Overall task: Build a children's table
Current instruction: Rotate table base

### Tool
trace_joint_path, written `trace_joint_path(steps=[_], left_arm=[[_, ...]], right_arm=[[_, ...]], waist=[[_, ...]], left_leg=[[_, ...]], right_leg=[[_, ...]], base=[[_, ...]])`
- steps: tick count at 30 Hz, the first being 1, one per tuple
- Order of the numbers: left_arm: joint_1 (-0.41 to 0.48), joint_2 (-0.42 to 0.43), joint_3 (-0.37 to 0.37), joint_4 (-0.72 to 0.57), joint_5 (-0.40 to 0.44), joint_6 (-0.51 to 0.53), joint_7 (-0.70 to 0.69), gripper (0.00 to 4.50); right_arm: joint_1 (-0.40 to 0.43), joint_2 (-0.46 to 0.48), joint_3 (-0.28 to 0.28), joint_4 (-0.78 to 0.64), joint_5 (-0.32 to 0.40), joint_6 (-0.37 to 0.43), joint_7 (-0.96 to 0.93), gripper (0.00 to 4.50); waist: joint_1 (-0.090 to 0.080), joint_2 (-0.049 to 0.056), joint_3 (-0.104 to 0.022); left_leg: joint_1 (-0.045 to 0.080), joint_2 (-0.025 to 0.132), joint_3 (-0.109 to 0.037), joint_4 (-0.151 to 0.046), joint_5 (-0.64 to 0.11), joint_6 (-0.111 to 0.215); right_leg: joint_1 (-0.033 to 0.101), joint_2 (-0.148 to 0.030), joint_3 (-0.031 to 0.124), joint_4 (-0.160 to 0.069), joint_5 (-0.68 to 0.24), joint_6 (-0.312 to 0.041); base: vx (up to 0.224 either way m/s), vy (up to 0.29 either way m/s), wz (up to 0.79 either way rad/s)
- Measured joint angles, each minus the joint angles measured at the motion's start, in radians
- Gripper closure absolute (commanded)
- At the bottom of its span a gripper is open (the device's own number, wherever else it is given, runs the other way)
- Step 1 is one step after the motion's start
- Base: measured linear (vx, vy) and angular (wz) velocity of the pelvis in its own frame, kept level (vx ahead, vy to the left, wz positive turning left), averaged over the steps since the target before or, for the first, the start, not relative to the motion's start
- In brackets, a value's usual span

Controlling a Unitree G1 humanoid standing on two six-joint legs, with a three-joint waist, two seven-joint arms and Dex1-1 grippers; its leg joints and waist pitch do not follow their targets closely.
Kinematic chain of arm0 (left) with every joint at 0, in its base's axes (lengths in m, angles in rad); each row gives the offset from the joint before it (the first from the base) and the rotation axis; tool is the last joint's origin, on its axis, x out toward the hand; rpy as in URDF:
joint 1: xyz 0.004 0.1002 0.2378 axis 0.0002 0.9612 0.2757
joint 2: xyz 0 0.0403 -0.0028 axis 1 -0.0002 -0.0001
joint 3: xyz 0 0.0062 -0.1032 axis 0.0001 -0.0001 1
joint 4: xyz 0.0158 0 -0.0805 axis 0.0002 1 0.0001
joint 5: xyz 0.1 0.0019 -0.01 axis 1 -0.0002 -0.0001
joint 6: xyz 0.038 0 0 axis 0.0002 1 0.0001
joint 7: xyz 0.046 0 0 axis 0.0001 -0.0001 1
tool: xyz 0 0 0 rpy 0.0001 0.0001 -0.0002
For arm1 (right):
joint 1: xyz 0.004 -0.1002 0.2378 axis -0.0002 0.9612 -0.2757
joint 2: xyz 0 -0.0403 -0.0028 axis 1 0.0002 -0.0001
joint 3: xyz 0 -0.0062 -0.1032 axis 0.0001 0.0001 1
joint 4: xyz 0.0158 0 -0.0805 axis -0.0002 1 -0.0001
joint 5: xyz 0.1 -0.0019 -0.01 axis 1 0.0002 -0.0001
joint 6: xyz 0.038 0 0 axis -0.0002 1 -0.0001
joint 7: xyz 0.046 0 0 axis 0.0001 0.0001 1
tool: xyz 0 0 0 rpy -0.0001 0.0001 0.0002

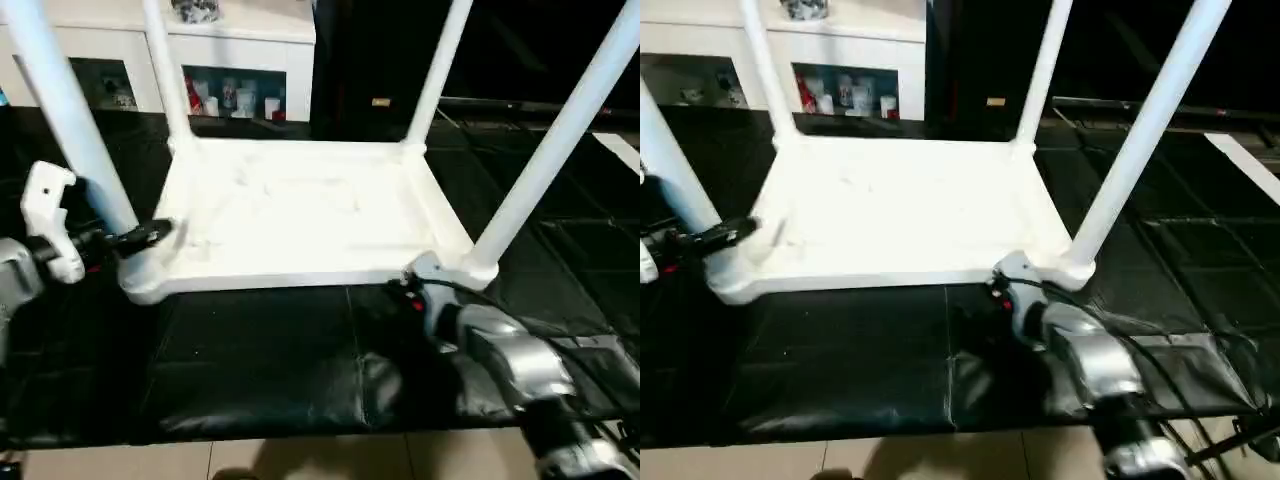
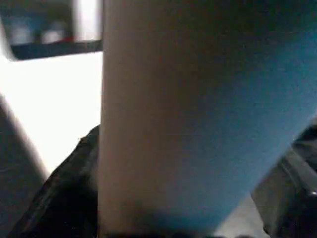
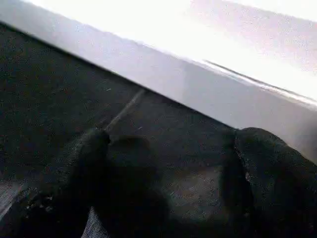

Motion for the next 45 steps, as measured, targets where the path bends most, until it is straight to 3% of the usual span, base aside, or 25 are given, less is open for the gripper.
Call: trace_joint_path(steps=[7,10,13,19,22,28,32,37,41,45], left_arm=[[0.153,0.052,-0.048,-0.249,-0.157,0.121,-0.163,0.44],[0.183,0.04,-0.102,-0.362,-0.222,0.179,-0.183,0.44],[0.18,-0.014,-0.167,-0.438,-0.231,0.201,-0.162,0.44],[0.139,-0.107,-0.24,-0.455,-0.251,0.224,-0.106,0.44],[0.116,-0.134,-0.253,-0.455,-0.262,0.241,-0.09,0.44],[0.05,-0.251,-0.273,-0.452,-0.301,0.289,-0.033,0.44],[0.023,-0.299,-0.311,-0.452,-0.336,0.293,-0.023,0.44],[-0.048,-0.384,-0.382,-0.399,-0.297,0.267,-0.005,0.44],[-0.15,-0.438,-0.453,-0.257,-0.16,0.14,0.065,0.44],[-0.179,-0.446,-0.472,-0.177,-0.102,0.077,0.103,0.44]], right_arm=[[-0.105,0.07,-0.039,0.199,-0.03,-0.102,-0.123,0.0],[-0.141,0.093,-0.038,0.253,-0.045,-0.124,-0.131,0.0],[-0.175,0.112,-0.023,0.299,-0.063,-0.151,-0.127,0.0],[-0.224,0.158,0.0,0.37,-0.083,-0.194,-0.11,0.0],[-0.237,0.174,0.006,0.409,-0.09,-0.225,-0.089,0.0],[-0.276,0.192,-0.007,0.502,-0.107,-0.278,-0.058,0.0],[-0.282,0.206,-0.01,0.521,-0.108,-0.303,-0.042,0.0],[-0.32,0.222,-0.012,0.58,-0.114,-0.33,-0.042,0.0],[-0.35,0.235,-0.022,0.592,-0.127,-0.36,-0.082,0.0],[-0.348,0.232,-0.03,0.58,-0.125,-0.367,-0.121,0.0]], waist=[[-0.017,0.001,0.0],[-0.025,0.0,0.0],[-0.034,0.0,-0.001],[-0.052,-0.003,-0.001],[-0.052,-0.002,0.0],[-0.059,-0.003,-0.001],[-0.073,-0.004,-0.001],[-0.079,-0.003,0.0],[-0.08,0.011,0.005],[-0.078,0.03,0.007]], left_leg=[[0.0,0.0,0.001,0.0,0.0,0.0],[0.0,0.0,0.001,0.0,0.0,0.0],[-0.001,0.0,0.002,0.0,0.0,0.0],[-0.001,0.002,0.002,0.0,0.002,-0.003],[-0.001,0.003,0.001,0.0,0.002,-0.004],[0.0,0.002,0.003,0.0,0.002,-0.004],[0.0,0.004,0.003,-0.001,0.002,-0.004],[-0.002,0.004,0.003,-0.001,0.002,-0.004],[-0.002,0.003,0.004,-0.001,0.002,-0.004],[-0.003,0.002,0.003,-0.002,0.001,-0.003]], right_leg=[[-0.001,0.0,0.001,0.001,0.001,-0.001],[-0.002,0.0,0.001,0.001,0.001,-0.001],[-0.001,0.0,0.003,0.002,0.0,0.0],[-0.003,0.005,0.006,0.003,-0.001,0.003],[-0.003,0.007,0.006,0.003,-0.001,0.003],[-0.004,0.007,0.009,0.003,0.001,-0.001],[-0.005,0.01,0.009,0.003,0.001,-0.001],[-0.006,0.01,0.009,0.002,0.002,-0.003],[-0.005,0.01,0.011,0.001,0.003,-0.003],[-0.006,0.009,0.011,0.001,0.002,-0.002]], base=[[0.0,0.0,0.0],[0.0,0.0,0.0],[0.0,0.0,0.0],[0.0,0.0,0.0],[0.0,0.0,0.0],[0.0,0.0,0.0],[0.0,0.0,0.0],[0.0,0.0,0.0],[0.0,0.0,0.0],[0.0,0.0,0.0]])
